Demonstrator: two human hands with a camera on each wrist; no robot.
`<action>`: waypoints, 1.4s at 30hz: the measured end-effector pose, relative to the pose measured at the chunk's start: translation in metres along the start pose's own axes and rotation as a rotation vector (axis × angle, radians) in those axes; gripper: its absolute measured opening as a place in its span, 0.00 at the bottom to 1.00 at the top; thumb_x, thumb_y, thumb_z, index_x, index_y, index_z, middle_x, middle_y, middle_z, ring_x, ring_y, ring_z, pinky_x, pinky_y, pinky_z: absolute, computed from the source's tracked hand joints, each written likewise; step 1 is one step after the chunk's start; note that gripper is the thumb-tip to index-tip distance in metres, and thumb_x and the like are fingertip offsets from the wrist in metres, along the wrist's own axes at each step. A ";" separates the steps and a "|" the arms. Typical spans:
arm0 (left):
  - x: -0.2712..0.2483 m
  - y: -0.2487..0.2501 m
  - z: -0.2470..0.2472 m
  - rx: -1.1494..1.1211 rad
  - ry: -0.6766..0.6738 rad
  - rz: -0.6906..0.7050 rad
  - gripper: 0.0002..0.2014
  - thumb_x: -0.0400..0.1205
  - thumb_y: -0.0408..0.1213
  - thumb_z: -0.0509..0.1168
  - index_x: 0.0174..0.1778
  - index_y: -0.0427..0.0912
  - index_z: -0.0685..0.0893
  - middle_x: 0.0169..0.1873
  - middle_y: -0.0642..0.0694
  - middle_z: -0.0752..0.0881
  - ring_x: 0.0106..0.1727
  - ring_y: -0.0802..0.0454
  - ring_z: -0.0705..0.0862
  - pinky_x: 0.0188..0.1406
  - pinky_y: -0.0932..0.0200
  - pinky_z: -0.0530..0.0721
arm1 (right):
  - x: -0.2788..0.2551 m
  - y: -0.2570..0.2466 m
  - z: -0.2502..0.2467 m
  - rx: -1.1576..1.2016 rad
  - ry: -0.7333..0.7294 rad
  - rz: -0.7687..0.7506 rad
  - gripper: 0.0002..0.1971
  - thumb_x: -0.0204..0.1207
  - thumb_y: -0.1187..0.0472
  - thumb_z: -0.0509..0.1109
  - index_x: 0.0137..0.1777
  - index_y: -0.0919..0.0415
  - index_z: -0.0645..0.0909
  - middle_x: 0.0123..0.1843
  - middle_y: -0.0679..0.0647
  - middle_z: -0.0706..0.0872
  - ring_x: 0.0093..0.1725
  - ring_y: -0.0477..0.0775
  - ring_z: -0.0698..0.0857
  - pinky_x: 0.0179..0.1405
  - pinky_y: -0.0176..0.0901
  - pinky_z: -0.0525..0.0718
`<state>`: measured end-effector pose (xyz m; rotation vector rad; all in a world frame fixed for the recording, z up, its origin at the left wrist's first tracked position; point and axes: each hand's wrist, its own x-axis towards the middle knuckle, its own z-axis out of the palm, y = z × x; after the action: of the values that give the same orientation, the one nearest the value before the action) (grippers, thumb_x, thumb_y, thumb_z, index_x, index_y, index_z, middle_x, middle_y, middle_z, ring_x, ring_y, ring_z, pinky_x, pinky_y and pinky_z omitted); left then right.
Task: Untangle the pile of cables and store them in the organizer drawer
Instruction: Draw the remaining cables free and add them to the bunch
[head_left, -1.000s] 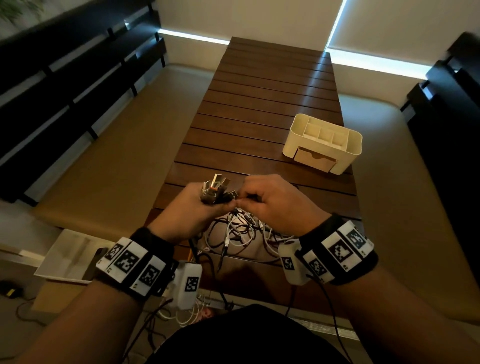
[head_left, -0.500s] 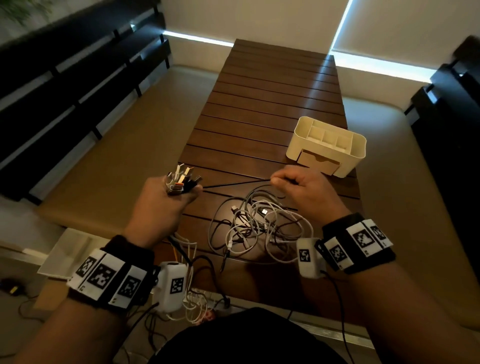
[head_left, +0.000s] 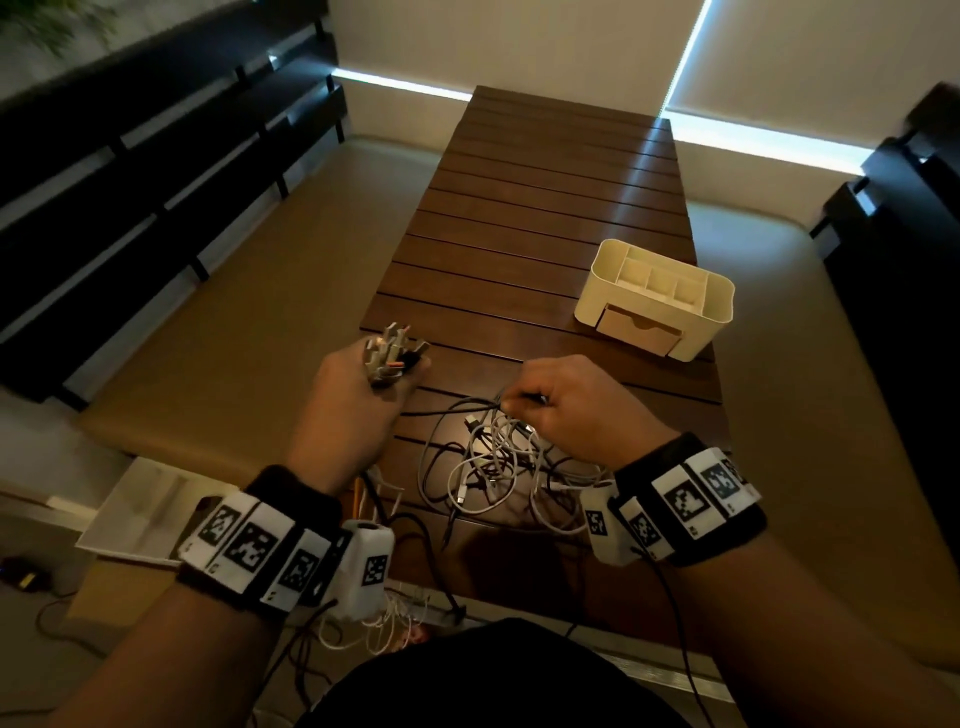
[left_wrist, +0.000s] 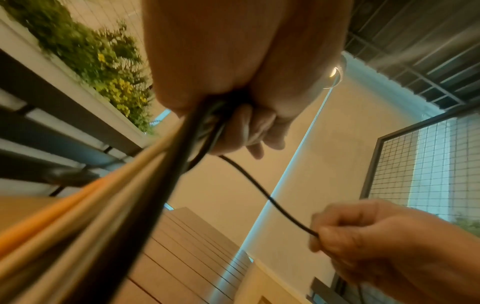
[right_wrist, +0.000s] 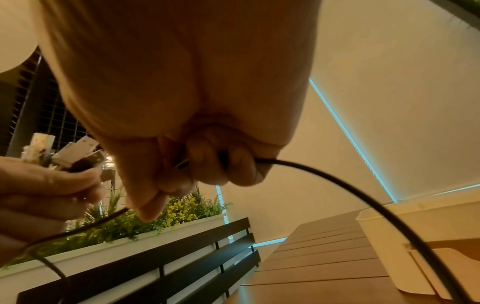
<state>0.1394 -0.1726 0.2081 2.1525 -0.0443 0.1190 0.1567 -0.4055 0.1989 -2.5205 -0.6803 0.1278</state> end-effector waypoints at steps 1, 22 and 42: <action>0.000 0.002 0.005 -0.021 -0.014 0.014 0.12 0.83 0.41 0.70 0.35 0.54 0.77 0.31 0.54 0.79 0.28 0.68 0.78 0.25 0.73 0.69 | 0.001 -0.003 0.001 0.001 -0.001 -0.019 0.09 0.83 0.57 0.69 0.53 0.59 0.90 0.44 0.43 0.85 0.43 0.40 0.82 0.45 0.37 0.81; -0.006 -0.003 -0.021 -0.454 -0.253 -0.198 0.19 0.76 0.45 0.70 0.48 0.30 0.82 0.24 0.50 0.75 0.23 0.56 0.71 0.20 0.65 0.72 | -0.012 0.005 -0.023 0.300 0.283 0.194 0.05 0.82 0.57 0.72 0.47 0.45 0.87 0.42 0.38 0.87 0.44 0.33 0.84 0.41 0.19 0.75; 0.008 -0.023 -0.029 -0.315 -0.120 -0.117 0.29 0.66 0.67 0.77 0.46 0.44 0.89 0.33 0.47 0.87 0.24 0.60 0.74 0.26 0.56 0.76 | -0.020 0.018 -0.022 0.241 0.277 0.287 0.07 0.80 0.53 0.74 0.40 0.45 0.85 0.37 0.46 0.86 0.37 0.42 0.83 0.38 0.37 0.80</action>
<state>0.1467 -0.1359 0.2053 1.8399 -0.0052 -0.0806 0.1525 -0.4385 0.2077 -2.3274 -0.1788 -0.0379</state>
